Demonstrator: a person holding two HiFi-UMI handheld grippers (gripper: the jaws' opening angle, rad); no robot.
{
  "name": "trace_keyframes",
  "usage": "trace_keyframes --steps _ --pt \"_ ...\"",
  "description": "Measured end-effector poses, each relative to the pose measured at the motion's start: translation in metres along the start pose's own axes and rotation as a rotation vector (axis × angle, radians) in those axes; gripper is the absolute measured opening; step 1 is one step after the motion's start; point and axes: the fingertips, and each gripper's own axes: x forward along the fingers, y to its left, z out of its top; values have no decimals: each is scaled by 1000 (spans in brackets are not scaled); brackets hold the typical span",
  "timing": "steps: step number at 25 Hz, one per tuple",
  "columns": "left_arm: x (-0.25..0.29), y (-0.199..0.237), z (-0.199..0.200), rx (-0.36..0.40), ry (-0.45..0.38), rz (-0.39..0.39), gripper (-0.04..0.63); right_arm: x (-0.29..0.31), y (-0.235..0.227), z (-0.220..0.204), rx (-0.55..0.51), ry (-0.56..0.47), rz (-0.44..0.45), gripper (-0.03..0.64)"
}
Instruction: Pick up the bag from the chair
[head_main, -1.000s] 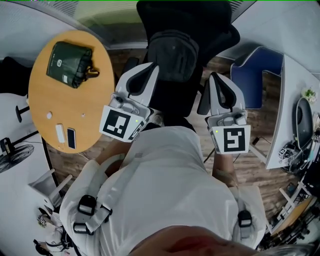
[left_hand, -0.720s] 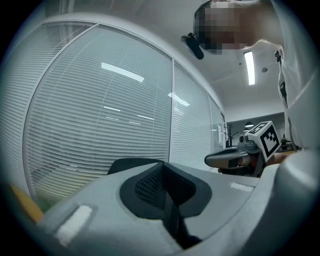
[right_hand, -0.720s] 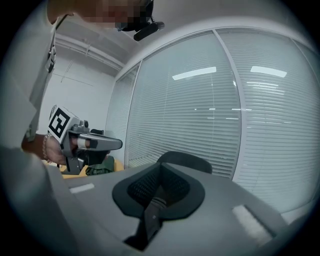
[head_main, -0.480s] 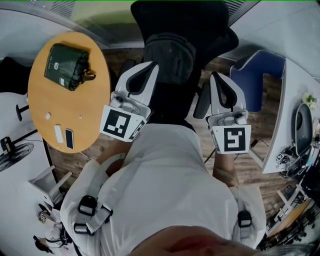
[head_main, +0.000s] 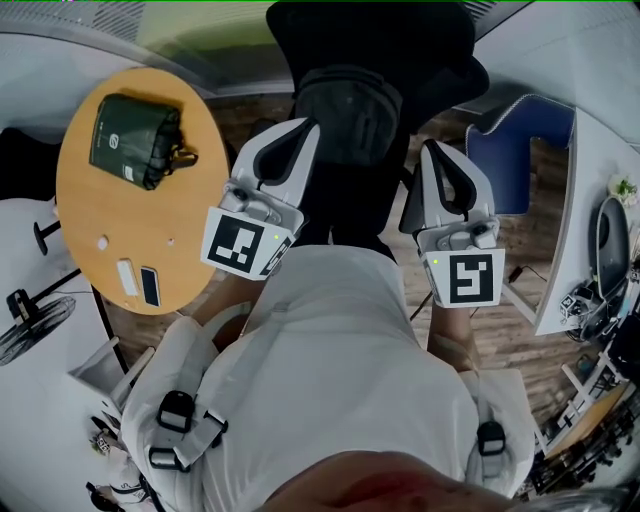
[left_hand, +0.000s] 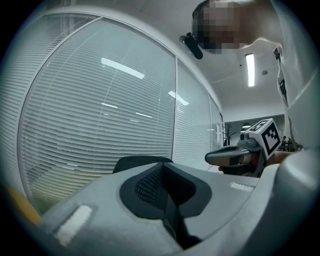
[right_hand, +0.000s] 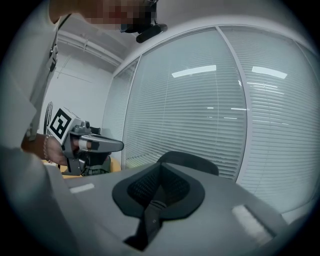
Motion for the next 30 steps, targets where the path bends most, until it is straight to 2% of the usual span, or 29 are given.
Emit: trace_keyframes --steps 12,16,22,24,30 --pt "-10 35 -22 -9 18 -22 6 22 19 -22 -48 53 -18 11" --pt "-9 44 -46 -37 55 -24 20 33 26 -41 -11 95 -16 31" --pt "-7 57 -89 -61 118 -11 48 41 23 -86 -34 149 -18 60" --pt "-6 61 -105 -62 137 -4 51 45 22 -101 -22 171 -22 92" --pt "2 75 -153 -59 211 22 78 53 11 -145 -18 234 -42 118"
